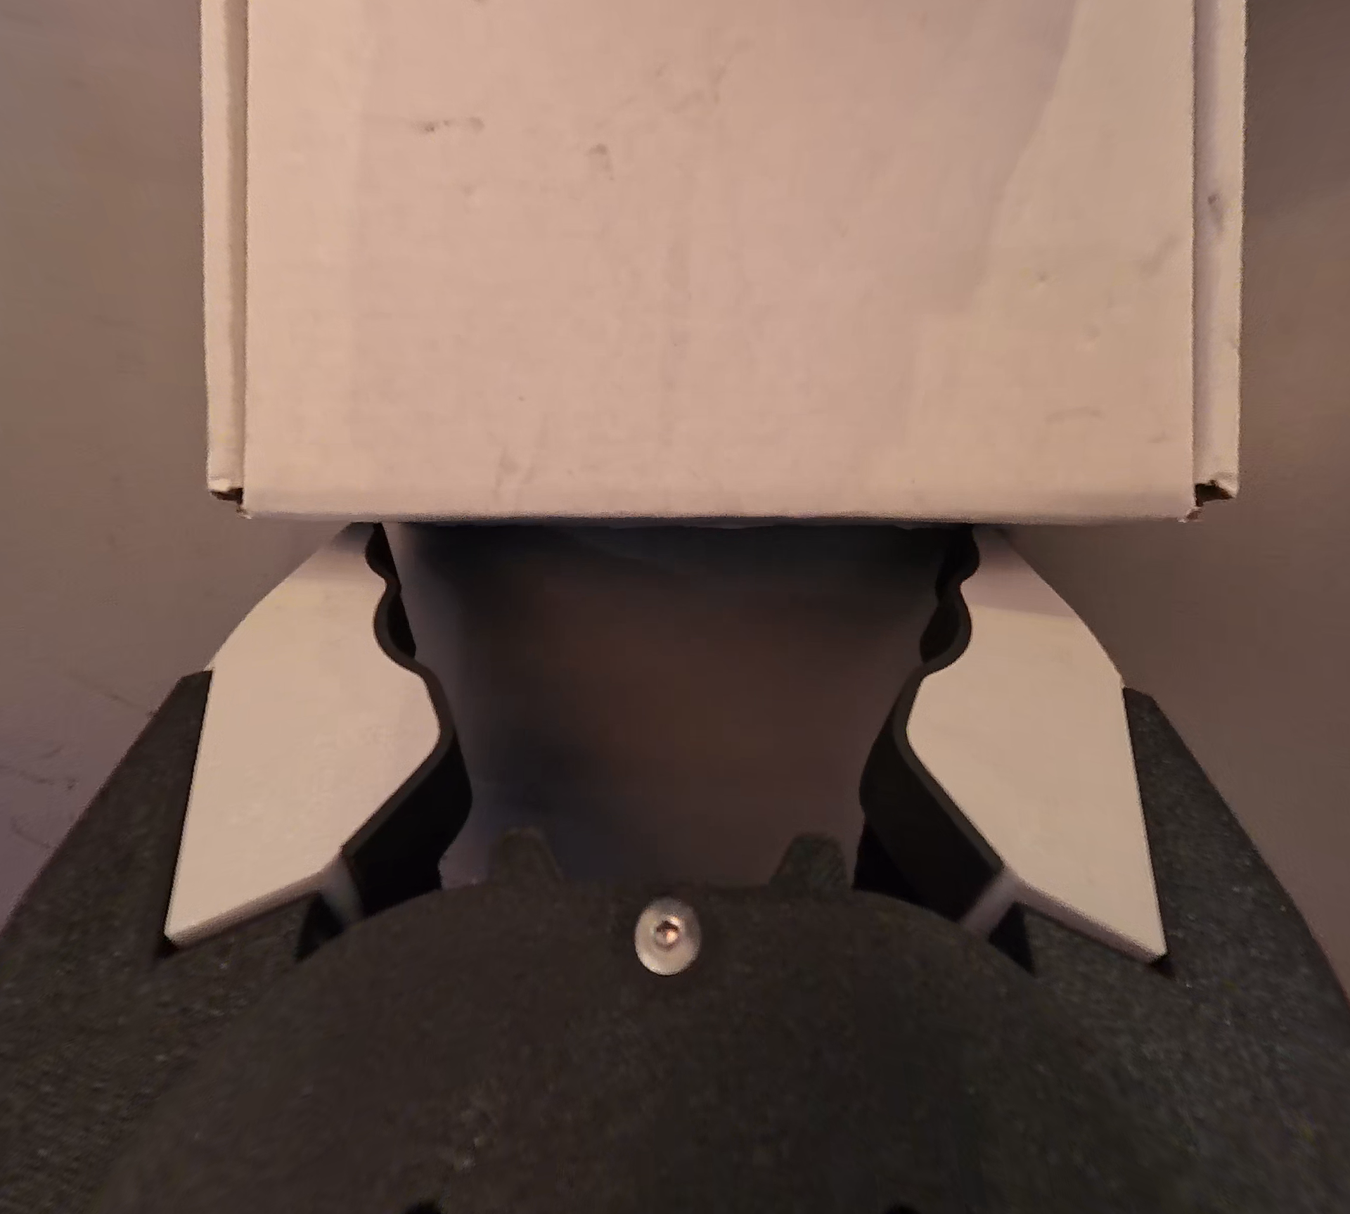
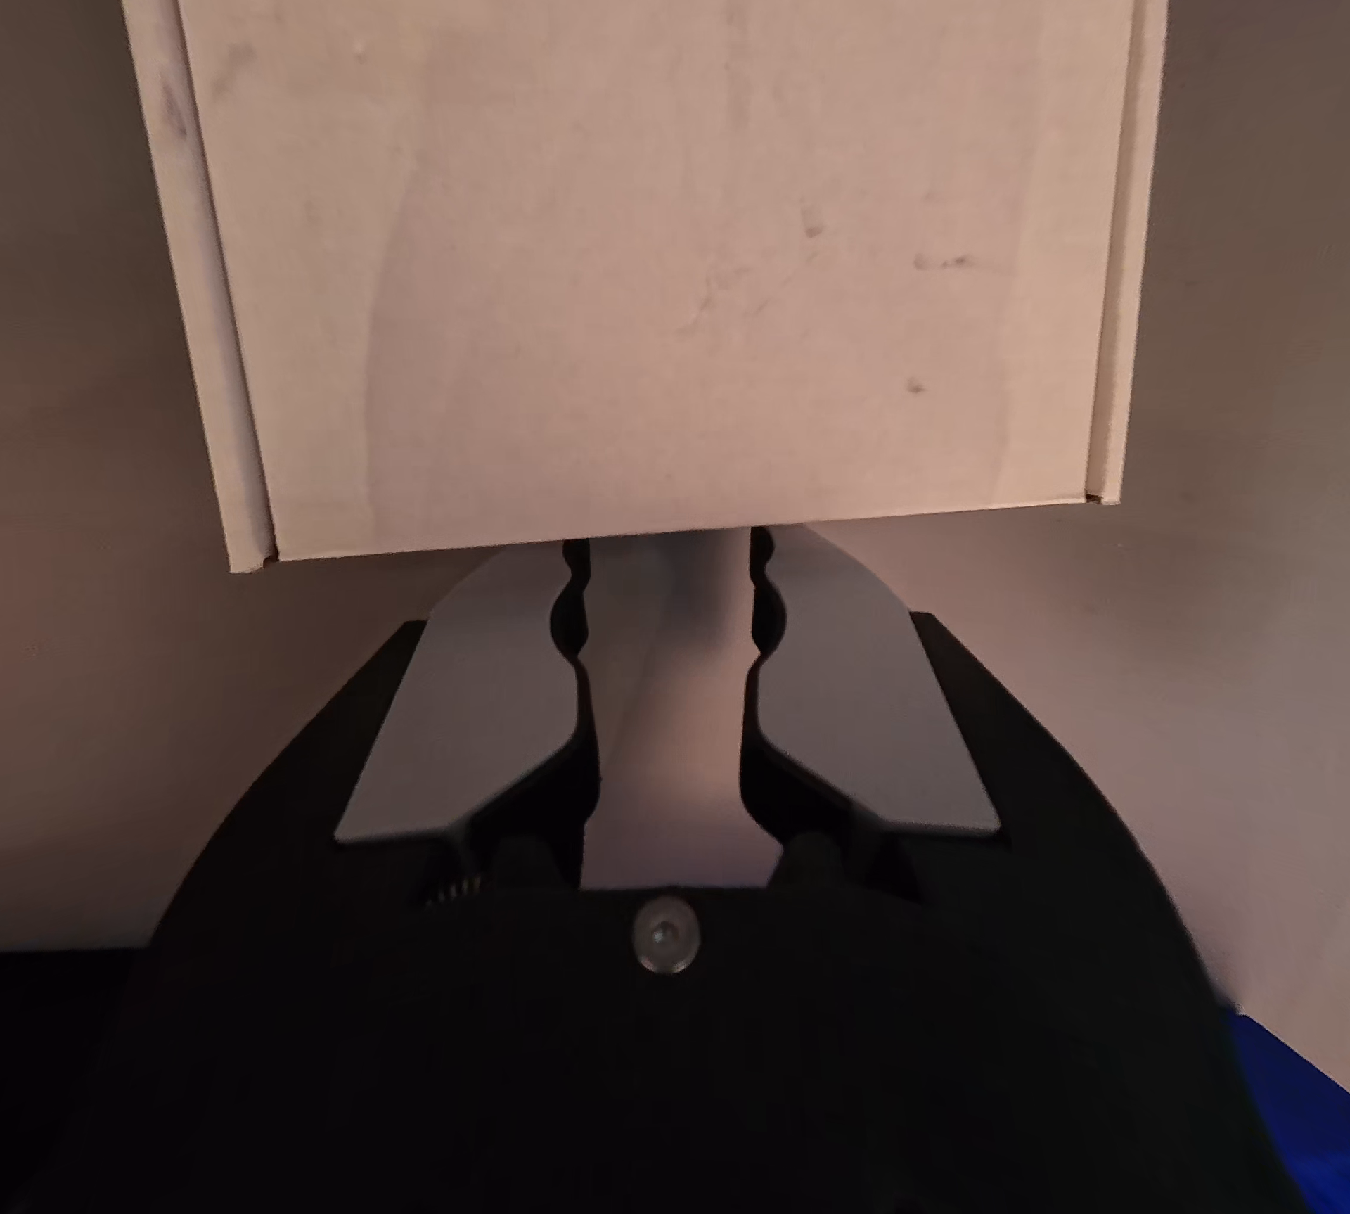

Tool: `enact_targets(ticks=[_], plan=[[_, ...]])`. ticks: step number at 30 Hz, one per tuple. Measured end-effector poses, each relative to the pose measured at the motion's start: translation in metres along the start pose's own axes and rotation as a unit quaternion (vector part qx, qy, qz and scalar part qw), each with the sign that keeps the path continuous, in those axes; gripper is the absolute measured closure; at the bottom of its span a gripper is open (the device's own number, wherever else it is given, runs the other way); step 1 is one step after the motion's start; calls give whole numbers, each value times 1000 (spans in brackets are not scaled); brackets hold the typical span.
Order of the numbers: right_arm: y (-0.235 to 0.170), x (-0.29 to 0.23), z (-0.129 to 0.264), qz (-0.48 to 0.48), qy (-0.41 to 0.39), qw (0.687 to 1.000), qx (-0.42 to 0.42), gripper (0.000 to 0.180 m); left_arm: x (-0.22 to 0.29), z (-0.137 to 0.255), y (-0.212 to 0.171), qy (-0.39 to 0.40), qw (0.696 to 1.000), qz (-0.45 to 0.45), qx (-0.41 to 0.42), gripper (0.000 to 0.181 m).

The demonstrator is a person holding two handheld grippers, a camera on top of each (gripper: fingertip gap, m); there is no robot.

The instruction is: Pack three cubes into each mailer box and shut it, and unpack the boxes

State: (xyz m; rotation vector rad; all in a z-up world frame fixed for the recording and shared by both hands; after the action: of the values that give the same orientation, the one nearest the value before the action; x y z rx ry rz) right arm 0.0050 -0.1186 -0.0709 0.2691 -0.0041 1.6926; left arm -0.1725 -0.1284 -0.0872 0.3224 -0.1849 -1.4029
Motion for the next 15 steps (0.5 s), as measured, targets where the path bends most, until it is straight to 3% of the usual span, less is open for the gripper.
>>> enact_targets(ticks=[15], plan=[[-1, -2, 0, -6, 3, 1000, 6, 137, 0, 0, 0, -1, 1000, -4, -5, 45]])
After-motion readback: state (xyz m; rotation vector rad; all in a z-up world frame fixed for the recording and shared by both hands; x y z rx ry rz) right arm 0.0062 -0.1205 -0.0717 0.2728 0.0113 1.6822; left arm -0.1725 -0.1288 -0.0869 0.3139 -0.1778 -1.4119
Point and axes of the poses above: each gripper's, where its closed fingertips meet, z back along the fingers, y out of its top, x = y × z across the jaws, the point moved 9 cm from there along z, back along the fingers, and after that the axes turned 14 degrees about -x, right-handed, at the moved point
